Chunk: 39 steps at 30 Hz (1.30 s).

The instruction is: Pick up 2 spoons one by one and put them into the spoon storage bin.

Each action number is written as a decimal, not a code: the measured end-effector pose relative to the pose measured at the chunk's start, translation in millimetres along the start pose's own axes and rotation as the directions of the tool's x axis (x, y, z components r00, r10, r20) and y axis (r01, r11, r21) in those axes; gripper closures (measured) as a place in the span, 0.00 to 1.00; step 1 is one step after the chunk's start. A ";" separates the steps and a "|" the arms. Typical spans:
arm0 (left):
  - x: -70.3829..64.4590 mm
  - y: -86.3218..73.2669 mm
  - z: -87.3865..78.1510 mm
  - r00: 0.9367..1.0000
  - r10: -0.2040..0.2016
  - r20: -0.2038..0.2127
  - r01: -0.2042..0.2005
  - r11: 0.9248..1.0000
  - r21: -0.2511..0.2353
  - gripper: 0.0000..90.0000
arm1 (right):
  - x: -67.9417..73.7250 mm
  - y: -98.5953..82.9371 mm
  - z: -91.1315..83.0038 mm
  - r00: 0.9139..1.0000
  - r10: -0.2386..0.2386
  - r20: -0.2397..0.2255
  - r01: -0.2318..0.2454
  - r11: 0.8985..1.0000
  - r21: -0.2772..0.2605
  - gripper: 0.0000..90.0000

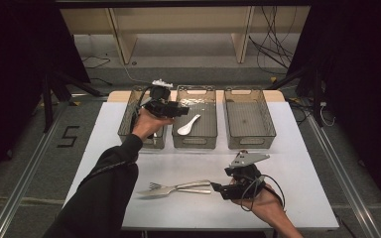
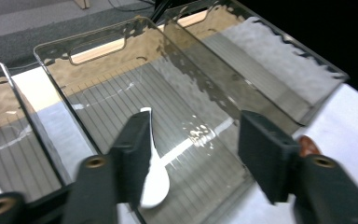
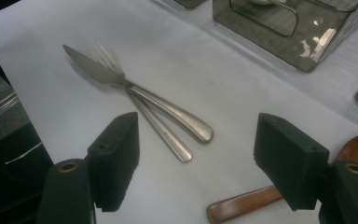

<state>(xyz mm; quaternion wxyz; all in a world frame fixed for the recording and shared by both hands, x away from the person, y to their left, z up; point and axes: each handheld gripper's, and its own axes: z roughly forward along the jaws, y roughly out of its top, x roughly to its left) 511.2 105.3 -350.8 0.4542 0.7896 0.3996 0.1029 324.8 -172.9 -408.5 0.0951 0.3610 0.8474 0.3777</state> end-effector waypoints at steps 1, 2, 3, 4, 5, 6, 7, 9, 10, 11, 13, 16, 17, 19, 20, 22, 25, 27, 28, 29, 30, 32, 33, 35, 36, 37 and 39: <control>-1.4 -2.9 -6.3 1.000 0.008 0.003 -0.008 1.000 -0.007 0.42 | -0.2 0.0 0.4 1.000 -0.001 0.001 0.001 1.000 0.001 0.36; -2.6 -6.5 -12.7 1.000 0.007 0.008 -0.007 1.000 -0.012 0.39 | -0.5 0.0 0.9 1.000 -0.001 0.002 0.001 1.000 0.003 0.36; -3.1 -10.6 -18.5 1.000 0.010 0.011 -0.010 1.000 -0.014 0.37 | -0.8 0.0 1.3 1.000 0.000 0.005 0.000 1.000 0.004 0.36; -3.8 -15.2 -24.2 1.000 0.011 0.016 -0.011 1.000 -0.012 0.36 | -1.2 0.1 1.6 1.000 0.001 0.006 -0.001 1.000 0.006 0.36; -4.6 -20.1 -29.3 1.000 0.012 0.023 -0.012 1.000 -0.015 0.34 | -1.6 0.2 2.1 1.000 0.003 0.008 -0.004 1.000 0.009 0.36; -5.1 -25.2 -34.7 1.000 0.016 0.023 -0.015 1.000 -0.014 0.33 | -2.1 0.3 2.7 1.000 0.002 0.011 -0.002 1.000 0.011 0.36; -5.5 -30.6 -39.5 1.000 0.014 0.025 -0.014 1.000 -0.018 0.32 | -2.6 0.5 3.4 1.000 0.002 0.012 -0.002 1.000 0.012 0.36; -5.4 -41.4 -48.1 1.000 0.010 0.028 -0.010 1.000 -0.014 0.30 | -3.6 0.8 5.2 1.000 0.001 0.015 -0.002 1.000 0.016 0.36; -5.1 -47.3 -52.2 1.000 0.008 0.028 -0.008 1.000 -0.020 0.29 | -4.0 0.9 6.2 1.000 0.001 0.017 -0.001 1.000 0.020 0.37; -4.4 -53.0 -56.1 0.999 0.002 0.032 -0.002 1.000 -0.022 0.29 | -4.5 0.9 7.1 1.000 -0.002 0.020 0.002 1.000 0.024 0.37; -2.4 -62.5 -61.7 1.000 -0.009 0.028 0.010 1.000 -0.024 0.28 | -5.3 1.0 8.8 1.000 -0.004 0.021 0.003 1.000 0.030 0.39; 0.0 -72.3 -70.4 1.000 -0.009 0.011 0.010 1.000 -0.024 0.26 | -7.2 1.5 11.1 1.000 -0.005 0.030 0.004 0.999 0.037 0.40; 0.8 -75.4 -72.9 1.000 -0.012 0.007 0.012 1.000 -0.027 0.26 | -8.5 1.5 11.7 0.999 -0.007 0.032 0.006 0.999 0.037 0.41; 1.8 -82.0 -77.2 1.000 -0.016 -0.005 0.016 0.999 -0.032 0.25 | -10.8 1.4 12.8 0.999 0.001 0.037 -0.002 0.999 0.040 0.42; 2.0 -85.5 -78.9 1.000 -0.020 -0.006 0.020 0.999 -0.035 0.25 | -12.2 1.2 13.4 0.999 0.003 0.040 -0.005 0.999 0.042 0.42; 1.3 -92.2 -81.9 1.000 -0.024 -0.011 0.023 0.999 -0.037 0.25 | -15.1 0.5 14.9 0.999 0.006 0.042 -0.008 0.999 0.044 0.44; -1.6 -101.5 -86.8 1.000 -0.021 -0.016 0.021 0.999 -0.047 0.24 | -19.3 -0.7 16.9 0.999 0.008 0.051 -0.010 0.998 0.054 0.49; -3.3 -106.9 -90.4 1.000 -0.016 -0.018 0.015 0.999 -0.052 0.24 | -22.4 -1.6 18.3 0.998 0.005 0.057 -0.009 0.998 0.059 0.54; -4.4 -109.5 -92.5 1.000 -0.014 -0.025 0.013 0.998 -0.062 0.24 | -24.0 -2.0 19.2 0.998 0.004 0.060 -0.008 0.998 0.062 0.58; -5.5 -112.1 -94.6 1.000 -0.011 -0.030 0.008 0.998 -0.069 0.24 | -25.4 -2.3 20.1 0.998 0.004 0.063 -0.008 0.998 0.066 0.61; -6.6 -114.7 -96.5 0.999 -0.007 -0.032 0.004 0.997 -0.072 0.24 | -26.5 -2.7 21.0 0.998 0.005 0.064 -0.010 0.997 0.072 0.65; -9.0 -120.1 -100.5 0.999 -0.005 -0.033 0.002 0.997 -0.081 0.23 | -28.4 -3.6 23.4 0.997 -0.002 0.071 -0.004 0.996 0.084 0.72; -10.2 -122.7 -102.0 0.999 -0.006 -0.032 0.003 0.997 -0.081 0.23 | -29.4 -4.2 24.7 0.997 -0.005 0.071 -0.002 0.996 0.093 0.75; -12.4 -127.7 -104.8 0.999 -0.007 -0.033 0.004 0.996 -0.089 0.22 | -31.4 -5.6 27.8 0.997 -0.012 0.073 0.003 0.994 0.112 0.81; -13.5 -130.3 -106.2 1.000 -0.010 -0.030 0.007 0.996 -0.093 0.22 | -32.3 -6.3 29.3 0.997 -0.009 0.076 0.000 0.992 0.123 0.84; -14.6 -132.7 -107.4 1.000 -0.008 -0.028 0.005 0.996 -0.091 0.22 | -33.6 -7.0 31.3 0.997 -0.012 0.077 0.002 0.991 0.131 0.86; -17.4 -137.6 -108.5 1.000 -0.003 -0.026 0.000 0.996 -0.090 0.22 | -36.2 -8.6 35.7 0.997 -0.018 0.076 0.006 0.988 0.156 0.91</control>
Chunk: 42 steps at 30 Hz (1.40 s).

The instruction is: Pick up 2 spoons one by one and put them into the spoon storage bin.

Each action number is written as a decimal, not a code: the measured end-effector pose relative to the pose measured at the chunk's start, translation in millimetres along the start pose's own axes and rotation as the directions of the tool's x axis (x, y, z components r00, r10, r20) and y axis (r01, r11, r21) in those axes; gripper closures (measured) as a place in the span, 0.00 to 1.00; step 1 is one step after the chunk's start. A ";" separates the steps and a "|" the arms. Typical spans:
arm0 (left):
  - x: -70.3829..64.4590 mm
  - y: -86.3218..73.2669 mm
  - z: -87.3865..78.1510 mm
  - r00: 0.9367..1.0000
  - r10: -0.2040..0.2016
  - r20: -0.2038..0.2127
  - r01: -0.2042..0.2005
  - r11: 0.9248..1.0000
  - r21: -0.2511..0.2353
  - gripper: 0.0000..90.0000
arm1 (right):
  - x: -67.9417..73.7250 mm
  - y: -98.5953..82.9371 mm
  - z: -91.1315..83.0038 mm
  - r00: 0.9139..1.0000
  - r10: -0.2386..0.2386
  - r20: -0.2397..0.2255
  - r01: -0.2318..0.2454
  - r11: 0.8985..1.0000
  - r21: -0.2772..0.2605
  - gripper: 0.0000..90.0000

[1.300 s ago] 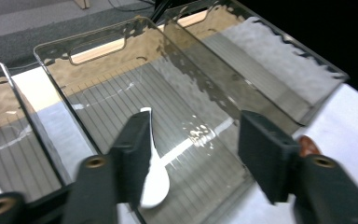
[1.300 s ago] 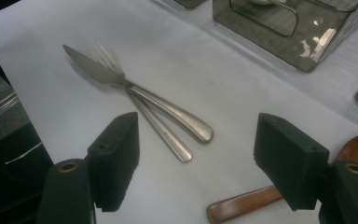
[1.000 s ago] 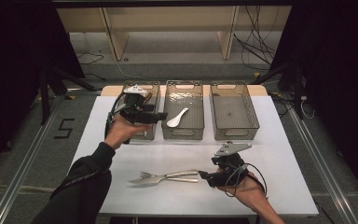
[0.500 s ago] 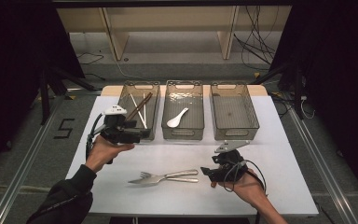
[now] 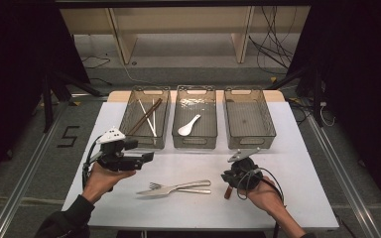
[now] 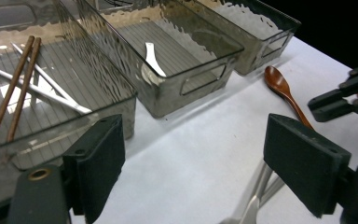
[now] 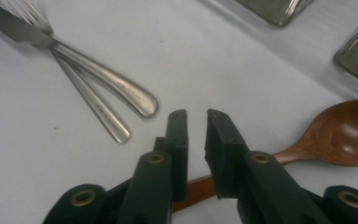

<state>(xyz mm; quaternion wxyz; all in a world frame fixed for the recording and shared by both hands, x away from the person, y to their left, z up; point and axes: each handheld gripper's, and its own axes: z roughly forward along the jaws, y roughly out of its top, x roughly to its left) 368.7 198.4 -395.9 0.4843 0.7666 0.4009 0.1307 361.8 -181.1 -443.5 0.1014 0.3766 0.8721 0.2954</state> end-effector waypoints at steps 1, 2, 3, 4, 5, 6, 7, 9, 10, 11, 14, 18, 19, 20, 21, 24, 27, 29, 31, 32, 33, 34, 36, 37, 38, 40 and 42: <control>-1.8 -2.0 -0.3 1.000 0.007 0.001 -0.007 1.000 0.003 0.22 | -0.9 -0.3 2.6 1.000 -0.003 0.003 0.003 1.000 0.016 0.93; -3.5 -3.8 -0.4 1.000 0.017 -0.002 -0.017 1.000 0.006 0.22 | -1.7 -0.4 5.0 1.000 -0.005 0.003 0.005 1.000 0.029 0.95; -4.8 -5.4 -0.7 1.000 0.029 -0.007 -0.029 1.000 0.008 0.22 | -2.4 -0.6 7.4 1.000 -0.008 0.002 0.008 0.999 0.039 0.97; -6.0 -6.4 -1.0 0.999 0.038 -0.011 -0.038 0.999 0.011 0.21 | -3.4 -1.1 9.3 1.000 -0.010 -0.003 0.010 0.999 0.046 0.98; -6.9 -7.2 -1.7 0.999 0.045 -0.013 -0.044 0.999 0.013 0.21 | -3.8 -1.4 11.1 1.000 -0.006 -0.006 0.007 0.998 0.057 0.99; -7.4 -7.7 -2.5 0.999 0.046 -0.013 -0.046 0.999 0.012 0.21 | -4.5 -1.9 13.0 1.000 -0.013 -0.008 0.013 0.998 0.063 1.00; -7.8 -8.4 -3.3 0.999 0.044 -0.013 -0.044 0.999 0.008 0.21 | -4.4 -2.4 14.2 1.000 -0.008 -0.009 0.009 0.997 0.073 1.00; -8.1 -9.9 -4.7 0.999 0.042 -0.012 -0.041 0.999 0.007 0.21 | -4.0 -3.0 16.4 1.000 -0.011 -0.017 0.012 0.997 0.083 1.00; -8.2 -10.9 -5.1 0.999 0.041 -0.015 -0.041 0.999 0.006 0.21 | -3.4 -3.0 17.1 1.000 -0.014 -0.019 0.016 0.996 0.088 1.00; -8.0 -12.0 -5.3 0.999 0.042 -0.016 -0.042 0.999 0.005 0.20 | -2.8 -2.9 17.7 1.000 -0.015 -0.023 0.017 0.996 0.092 1.00; -8.1 -15.0 -5.7 0.999 0.045 -0.016 -0.045 0.999 0.008 0.19 | -1.4 -3.6 20.7 0.999 -0.024 -0.026 0.027 0.994 0.109 1.00; -8.4 -17.1 -7.6 0.999 0.052 -0.016 -0.052 0.999 0.000 0.19 | -0.5 -4.9 22.5 0.999 -0.030 -0.033 0.034 0.991 0.129 1.00; -8.1 -17.5 -8.1 0.999 0.052 -0.014 -0.052 0.999 -0.003 0.19 | -0.3 -5.4 23.0 0.999 -0.031 -0.033 0.036 0.990 0.135 1.00; -8.0 -17.8 -8.3 0.999 0.052 -0.014 -0.052 0.999 -0.001 0.19 | 0.0 -5.8 23.4 0.999 -0.032 -0.032 0.037 0.989 0.143 1.00; -7.9 -18.4 -8.4 0.998 0.054 -0.015 -0.054 0.999 -0.001 0.19 | 0.2 -6.3 23.9 0.999 -0.039 -0.031 0.043 0.988 0.151 1.00; -7.6 -20.0 -8.5 0.998 0.055 -0.016 -0.055 0.998 0.004 0.19 | 0.7 -7.6 24.2 0.998 -0.048 -0.033 0.052 0.984 0.168 1.00; -6.8 -21.3 -8.6 0.998 0.054 -0.022 -0.054 0.999 0.008 0.19 | 1.0 -8.7 22.2 0.998 -0.051 -0.030 0.055 0.982 0.183 1.00; -5.9 -21.7 -9.2 0.998 0.052 -0.024 -0.052 0.999 0.008 0.19 | 0.6 -10.6 20.0 0.998 -0.061 -0.025 0.065 0.979 0.194 1.00; -5.4 -22.1 -9.6 0.998 0.052 -0.025 -0.051 0.999 0.008 0.19 | -0.5 -12.7 17.4 0.998 -0.065 -0.018 0.067 0.977 0.205 1.00; -5.4 -22.5 -9.6 0.998 0.053 -0.025 -0.052 0.999 0.009 0.19 | -1.2 -13.9 16.1 0.998 -0.066 -0.016 0.068 0.976 0.208 1.00; -5.5 -22.7 -9.7 0.998 0.052 -0.027 -0.052 0.999 0.009 0.19 | -2.3 -15.1 14.7 0.998 -0.066 -0.013 0.067 0.975 0.213 1.00; -5.6 -22.9 -9.8 0.998 0.052 -0.028 -0.052 0.999 0.009 0.19 | -3.8 -16.3 13.3 0.998 -0.066 -0.009 0.066 0.973 0.219 1.00; -5.7 -23.2 -10.3 0.998 0.051 -0.028 -0.051 0.999 0.009 0.19 | -7.5 -18.9 10.0 0.998 -0.061 0.003 0.058 0.971 0.231 1.00; -5.7 -23.2 -10.8 0.998 0.052 -0.031 -0.052 0.999 0.009 0.19 | -9.8 -20.7 8.2 0.998 -0.057 0.005 0.054 0.970 0.235 1.00; -5.6 -23.4 -11.0 0.998 0.052 -0.030 -0.051 0.999 0.007 0.19 | -12.2 -22.7 6.2 0.999 -0.053 0.011 0.049 0.970 0.239 1.00; -5.4 -23.7 -11.5 0.998 0.049 -0.034 -0.049 0.999 0.006 0.19 | -17.3 -27.0 1.7 0.999 -0.042 0.025 0.034 0.969 0.247 1.00; -5.0 -23.9 -11.8 0.998 0.049 -0.036 -0.049 0.999 0.007 0.19 | -23.4 -31.2 -2.7 0.999 -0.034 0.042 0.023 0.967 0.253 1.00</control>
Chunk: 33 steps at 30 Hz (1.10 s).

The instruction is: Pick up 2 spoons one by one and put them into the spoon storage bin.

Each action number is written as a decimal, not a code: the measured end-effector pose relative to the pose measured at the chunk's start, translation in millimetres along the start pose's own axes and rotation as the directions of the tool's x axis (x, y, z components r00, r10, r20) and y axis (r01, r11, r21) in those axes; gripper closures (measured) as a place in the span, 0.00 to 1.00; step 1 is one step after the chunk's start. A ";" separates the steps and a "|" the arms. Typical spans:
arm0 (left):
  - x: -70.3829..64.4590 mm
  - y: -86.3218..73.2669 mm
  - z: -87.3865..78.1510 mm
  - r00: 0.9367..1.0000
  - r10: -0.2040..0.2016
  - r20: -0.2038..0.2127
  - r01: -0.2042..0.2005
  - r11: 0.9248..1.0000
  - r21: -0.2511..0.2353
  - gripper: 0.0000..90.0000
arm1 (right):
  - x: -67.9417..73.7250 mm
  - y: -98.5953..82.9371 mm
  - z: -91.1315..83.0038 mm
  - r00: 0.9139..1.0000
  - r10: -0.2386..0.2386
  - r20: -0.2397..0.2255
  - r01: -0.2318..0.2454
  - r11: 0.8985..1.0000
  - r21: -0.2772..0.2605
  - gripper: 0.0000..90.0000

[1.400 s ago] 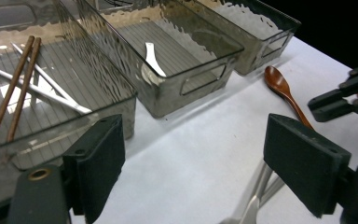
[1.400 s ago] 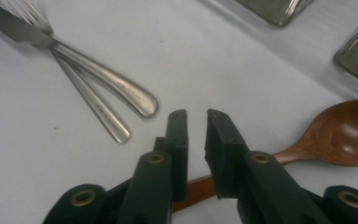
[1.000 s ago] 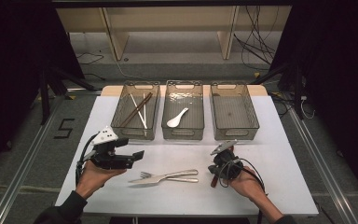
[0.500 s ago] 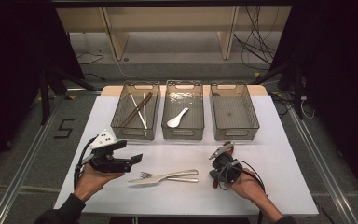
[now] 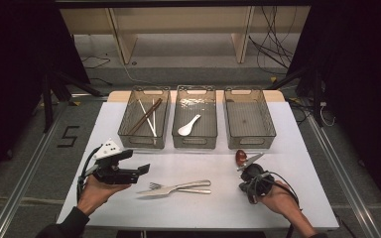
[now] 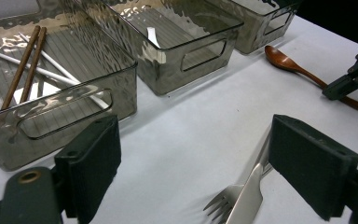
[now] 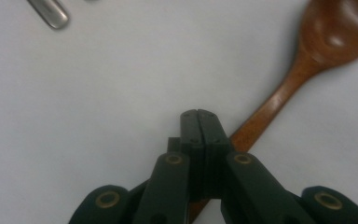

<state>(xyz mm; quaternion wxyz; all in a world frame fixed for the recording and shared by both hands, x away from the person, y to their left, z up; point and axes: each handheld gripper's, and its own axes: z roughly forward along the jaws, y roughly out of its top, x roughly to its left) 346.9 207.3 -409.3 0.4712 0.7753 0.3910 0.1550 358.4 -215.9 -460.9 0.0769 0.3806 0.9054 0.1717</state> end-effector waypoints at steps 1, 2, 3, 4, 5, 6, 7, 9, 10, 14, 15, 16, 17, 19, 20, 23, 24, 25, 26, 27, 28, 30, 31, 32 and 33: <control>-0.1 -0.1 0.1 1.000 -0.002 -0.001 0.002 1.000 -0.002 0.19 | -3.0 -2.5 -1.1 1.000 0.009 0.010 -0.008 1.000 0.000 1.00; 0.0 -0.1 0.0 1.000 -0.002 -0.002 0.002 1.000 -0.003 0.19 | -6.1 -4.7 -2.2 1.000 0.016 0.019 -0.016 1.000 0.002 1.00; -0.2 -0.2 0.0 1.000 -0.003 -0.002 0.003 1.000 -0.003 0.19 | -8.9 -6.7 -3.4 0.999 0.022 0.026 -0.022 1.000 0.006 1.00; -0.4 -0.3 0.0 1.000 -0.002 -0.003 0.002 1.000 -0.002 0.19 | -12.0 -8.6 -4.5 0.999 0.025 0.035 -0.025 1.000 0.008 1.00; -0.5 -0.3 0.0 1.000 -0.002 -0.004 0.002 1.000 -0.002 0.19 | -14.3 -10.3 -5.5 0.999 0.033 0.041 -0.033 0.999 0.010 1.00; -0.7 -0.3 -0.1 1.000 -0.004 -0.005 0.004 1.000 -0.002 0.19 | -16.4 -11.7 -6.1 0.998 0.036 0.048 -0.037 0.999 0.013 1.00; -0.7 -0.3 -0.3 1.000 -0.003 -0.007 0.003 1.000 -0.002 0.19 | -18.5 -12.9 -6.8 0.998 0.037 0.051 -0.038 0.999 0.014 1.00; -0.6 -0.2 -0.7 1.000 -0.003 -0.008 0.003 1.000 -0.003 0.18 | -21.9 -14.7 -7.7 0.997 0.045 0.059 -0.046 0.999 0.015 1.00; -0.4 -0.3 -0.9 1.000 -0.003 -0.009 0.003 1.000 -0.004 0.18 | -23.3 -15.3 -8.1 0.997 0.049 0.061 -0.050 0.999 0.014 1.00; -0.2 -0.6 -2.5 1.000 -0.008 -0.015 0.008 1.000 -0.015 0.18 | -28.2 -16.7 -9.1 0.996 0.062 0.065 -0.064 0.998 0.020 1.00; 0.1 -0.6 -3.3 1.000 -0.007 -0.016 0.007 1.000 -0.017 0.18 | -28.8 -16.6 -9.1 0.996 0.064 0.064 -0.065 0.998 0.018 1.00; 0.4 -0.7 -3.9 1.000 -0.007 -0.017 0.006 1.000 -0.020 0.18 | -28.9 -16.2 -9.7 0.996 0.066 0.060 -0.067 0.998 0.015 1.00; 0.5 -0.8 -4.5 1.000 -0.007 -0.018 0.007 1.000 -0.022 0.18 | -28.9 -15.4 -11.2 0.996 0.073 0.046 -0.073 0.997 0.002 0.99; 0.5 -0.8 -5.5 1.000 -0.011 -0.021 0.010 1.000 -0.026 0.18 | -29.3 -12.4 -17.0 0.997 0.077 0.031 -0.076 0.997 -0.032 0.94; 0.6 -0.8 -6.0 1.000 -0.011 -0.022 0.010 1.000 -0.026 0.18 | -29.9 -10.6 -19.9 0.996 0.083 0.029 -0.081 0.996 -0.048 0.90; 0.7 -1.0 -7.0 1.000 -0.014 -0.025 0.014 0.999 -0.030 0.18 | -34.3 -4.2 -24.0 0.993 0.114 0.035 -0.111 0.991 -0.070 0.72; 0.7 -1.0 -7.4 1.000 -0.015 -0.026 0.014 0.999 -0.031 0.18 | -36.4 -2.3 -24.0 0.991 0.127 0.035 -0.125 0.990 -0.068 0.66; 0.9 -0.9 -8.0 1.000 -0.016 -0.027 0.015 0.999 -0.032 0.18 | -38.7 -0.6 -23.4 0.990 0.138 0.039 -0.135 0.989 -0.064 0.63; 0.9 -1.0 -8.2 0.999 -0.021 -0.028 0.020 0.999 -0.038 0.18 | -41.3 0.8 -22.4 0.989 0.145 0.041 -0.143 0.988 -0.055 0.58; 1.2 -0.9 -9.0 0.999 -0.021 -0.029 0.020 0.999 -0.036 0.18 | -44.1 2.3 -20.7 0.987 0.157 0.037 -0.155 0.987 -0.044 0.54; 1.3 -1.0 -9.3 0.999 -0.024 -0.030 0.023 0.999 -0.038 0.18 | -46.9 3.6 -18.8 0.986 0.167 0.030 -0.166 0.986 -0.029 0.52; 1.8 -1.2 -10.4 0.999 -0.026 -0.033 0.025 0.999 -0.039 0.18 | -51.5 5.3 -14.5 0.984 0.174 0.028 -0.173 0.985 -0.014 0.50; 2.1 -1.3 -11.2 0.999 -0.027 -0.034 0.026 0.999 -0.040 0.17 | -52.8 6.2 -12.6 0.984 0.177 0.026 -0.177 0.984 -0.005 0.50; 2.2 -1.5 -11.5 0.999 -0.031 -0.034 0.030 0.999 -0.046 0.17 | -53.6 7.1 -10.8 0.984 0.176 0.028 -0.176 0.984 -0.001 0.51; 2.5 -1.7 -11.9 0.999 -0.035 -0.035 0.033 0.998 -0.051 0.17 | -54.3 7.9 -9.5 0.985 0.171 0.027 -0.171 0.985 0.008 0.53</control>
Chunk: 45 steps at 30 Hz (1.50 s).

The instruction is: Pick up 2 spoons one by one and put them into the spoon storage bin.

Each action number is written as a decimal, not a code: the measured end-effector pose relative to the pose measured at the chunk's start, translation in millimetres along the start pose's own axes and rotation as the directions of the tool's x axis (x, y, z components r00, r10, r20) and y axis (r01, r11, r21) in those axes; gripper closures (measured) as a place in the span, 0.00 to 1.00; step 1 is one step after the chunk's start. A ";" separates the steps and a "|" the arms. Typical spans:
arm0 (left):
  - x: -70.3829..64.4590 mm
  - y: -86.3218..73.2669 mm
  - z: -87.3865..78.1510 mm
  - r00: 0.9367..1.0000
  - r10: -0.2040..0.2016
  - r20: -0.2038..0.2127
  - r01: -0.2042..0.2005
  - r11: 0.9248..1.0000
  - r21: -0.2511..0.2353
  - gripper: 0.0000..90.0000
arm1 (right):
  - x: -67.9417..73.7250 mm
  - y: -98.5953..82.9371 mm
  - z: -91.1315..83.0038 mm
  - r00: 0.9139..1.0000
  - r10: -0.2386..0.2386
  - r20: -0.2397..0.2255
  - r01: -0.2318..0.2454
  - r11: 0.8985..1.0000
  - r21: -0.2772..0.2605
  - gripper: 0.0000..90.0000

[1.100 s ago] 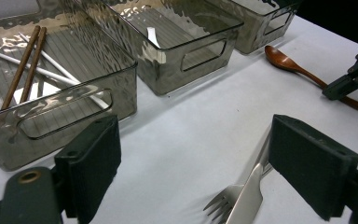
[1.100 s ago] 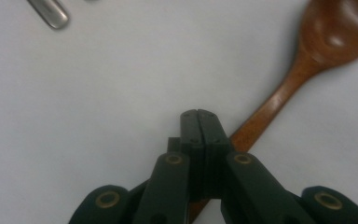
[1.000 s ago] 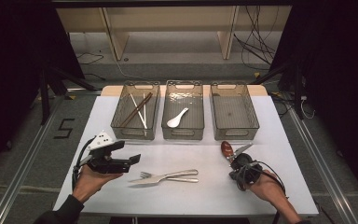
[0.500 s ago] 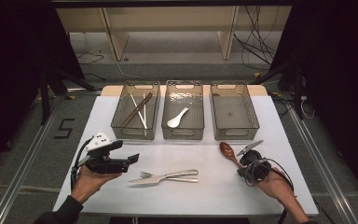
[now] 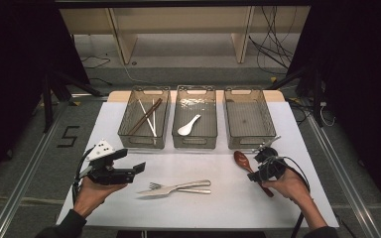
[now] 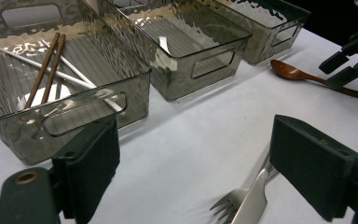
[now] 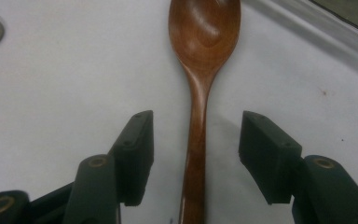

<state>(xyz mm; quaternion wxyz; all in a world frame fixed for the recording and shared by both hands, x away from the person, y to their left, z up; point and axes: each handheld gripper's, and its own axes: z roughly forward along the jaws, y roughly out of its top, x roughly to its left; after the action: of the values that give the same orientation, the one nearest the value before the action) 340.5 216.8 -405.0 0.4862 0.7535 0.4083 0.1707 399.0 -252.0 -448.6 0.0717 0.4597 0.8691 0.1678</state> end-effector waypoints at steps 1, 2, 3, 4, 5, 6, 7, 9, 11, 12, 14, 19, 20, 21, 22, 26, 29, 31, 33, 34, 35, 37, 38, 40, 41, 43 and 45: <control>0.4 -0.1 -0.5 1.000 -0.002 -0.002 0.002 1.000 -0.002 0.17 | 0.0 1.0 1.3 1.000 -0.001 0.003 0.001 1.000 0.004 0.54; 0.6 -0.1 -1.1 1.000 -0.002 -0.002 0.002 1.000 -0.002 0.17 | -0.3 1.9 2.5 1.000 -0.006 0.005 0.006 1.000 0.009 0.57; 0.8 -0.1 -1.5 1.000 -0.003 -0.003 0.003 1.000 -0.004 0.17 | -0.5 2.9 3.6 1.000 -0.008 0.009 0.008 1.000 0.017 0.60; 1.1 -0.1 -2.0 1.000 -0.004 -0.003 0.004 1.000 -0.005 0.17 | -0.7 3.7 5.0 1.000 -0.012 0.013 0.012 1.000 0.021 0.62; 1.3 0.0 -2.5 1.000 -0.001 -0.003 0.001 1.000 -0.005 0.17 | -0.9 4.7 6.4 1.000 -0.012 0.013 0.011 1.000 0.025 0.66; 1.3 0.0 -2.9 1.000 0.001 -0.003 -0.001 1.000 -0.005 0.17 | -0.8 5.5 7.5 1.000 -0.015 0.013 0.015 0.999 0.032 0.69; 1.3 0.0 -3.1 1.000 0.003 -0.002 -0.003 1.000 -0.005 0.17 | -0.3 6.0 9.0 1.000 -0.022 0.013 0.022 0.999 0.036 0.71; 1.2 -0.2 -3.0 1.000 0.002 -0.001 -0.002 1.000 -0.008 0.17 | 1.2 7.1 11.2 0.999 -0.033 0.022 0.032 0.998 0.052 0.77; 1.4 -0.4 -2.8 1.000 0.001 -0.001 -0.001 1.000 -0.007 0.17 | 2.2 8.1 11.6 0.998 -0.040 0.038 0.038 0.998 0.055 0.81; 1.4 -0.5 -2.7 1.000 0.001 -0.001 -0.001 1.000 -0.007 0.17 | 1.9 8.6 11.7 0.998 -0.042 0.039 0.040 0.998 0.057 0.82; 1.6 -0.6 -2.3 1.000 0.001 0.001 -0.001 1.000 -0.005 0.17 | 2.5 9.3 12.3 0.998 -0.052 0.040 0.049 0.997 0.057 0.86; 1.2 -0.7 -1.5 1.000 0.004 0.000 -0.004 1.000 0.003 0.17 | 3.8 10.7 13.1 0.997 -0.066 0.037 0.064 0.996 0.061 0.91; 1.1 -0.7 -1.5 1.000 0.005 0.000 -0.005 1.000 0.002 0.17 | 3.8 10.7 13.0 0.997 -0.067 0.037 0.065 0.996 0.061 0.91; 1.1 -0.7 -1.6 1.000 0.005 0.000 -0.005 1.000 0.002 0.17 | 3.9 10.6 12.6 0.997 -0.071 0.037 0.069 0.996 0.063 0.91; 1.3 -1.0 -1.3 1.000 0.003 0.000 -0.003 1.000 -0.003 0.17 | 4.5 10.5 12.4 0.997 -0.071 0.038 0.069 0.996 0.060 0.91; 3.0 -1.7 -0.6 1.000 -0.002 -0.007 0.002 1.000 -0.005 0.17 | 5.4 10.8 6.6 0.997 -0.077 0.013 0.076 0.997 0.029 0.92; 3.4 -1.8 -1.0 1.000 -0.003 -0.008 0.003 1.000 -0.010 0.17 | 8.1 11.3 -1.1 0.997 -0.083 -0.003 0.083 0.997 -0.004 0.92; 3.3 -1.7 -1.4 1.000 -0.002 -0.008 0.002 1.000 -0.013 0.17 | 10.7 11.9 -7.0 0.996 -0.091 -0.014 0.090 0.996 -0.028 0.92; 3.2 -1.8 -1.6 1.000 -0.003 -0.006 0.003 1.000 -0.016 0.17 | 14.5 13.4 -13.7 0.995 -0.098 -0.025 0.096 0.994 -0.060 0.92; 3.3 -1.8 -1.8 1.000 0.000 -0.003 0.000 1.000 -0.015 0.17 | 16.0 14.8 -17.4 0.995 -0.101 -0.026 0.099 0.992 -0.077 0.92; 3.2 -1.6 -1.7 1.000 0.000 -0.002 0.000 1.000 -0.020 0.17 | 17.2 16.6 -21.0 0.995 -0.100 -0.028 0.096 0.990 -0.100 0.92; 3.3 -1.5 -2.1 1.000 0.000 0.003 0.000 1.000 -0.026 0.17 | 20.0 21.4 -27.6 0.995 -0.097 -0.033 0.091 0.985 -0.144 0.92; 3.3 -1.6 -1.9 1.000 0.000 0.003 0.000 1.000 -0.030 0.17 | 21.3 24.3 -30.4 0.995 -0.100 -0.028 0.094 0.982 -0.162 0.92; 3.8 -1.6 -2.0 1.000 -0.002 0.002 0.002 1.000 -0.030 0.17 | 24.5 31.5 -34.0 0.994 -0.107 -0.025 0.100 0.977 -0.187 0.92; 4.1 -1.7 -1.9 1.000 -0.002 0.002 0.002 1.000 -0.030 0.17 | 26.2 35.6 -35.0 0.994 -0.110 -0.023 0.104 0.975 -0.195 0.92; 4.2 -1.7 -2.3 1.000 0.000 0.000 0.000 1.000 -0.031 0.17 | 28.2 44.2 -37.1 0.993 -0.115 -0.021 0.108 0.971 -0.214 0.92; 4.1 -1.4 -2.8 1.000 -0.001 -0.001 0.001 0.999 -0.038 0.17 | 29.8 52.6 -38.6 0.993 -0.116 -0.018 0.108 0.966 -0.233 0.92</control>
<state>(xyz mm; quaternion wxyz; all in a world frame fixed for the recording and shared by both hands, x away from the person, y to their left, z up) 340.5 221.9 -405.5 0.5002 0.7439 0.4056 0.1783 412.1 -208.8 -392.9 0.1206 0.3956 0.8693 0.2708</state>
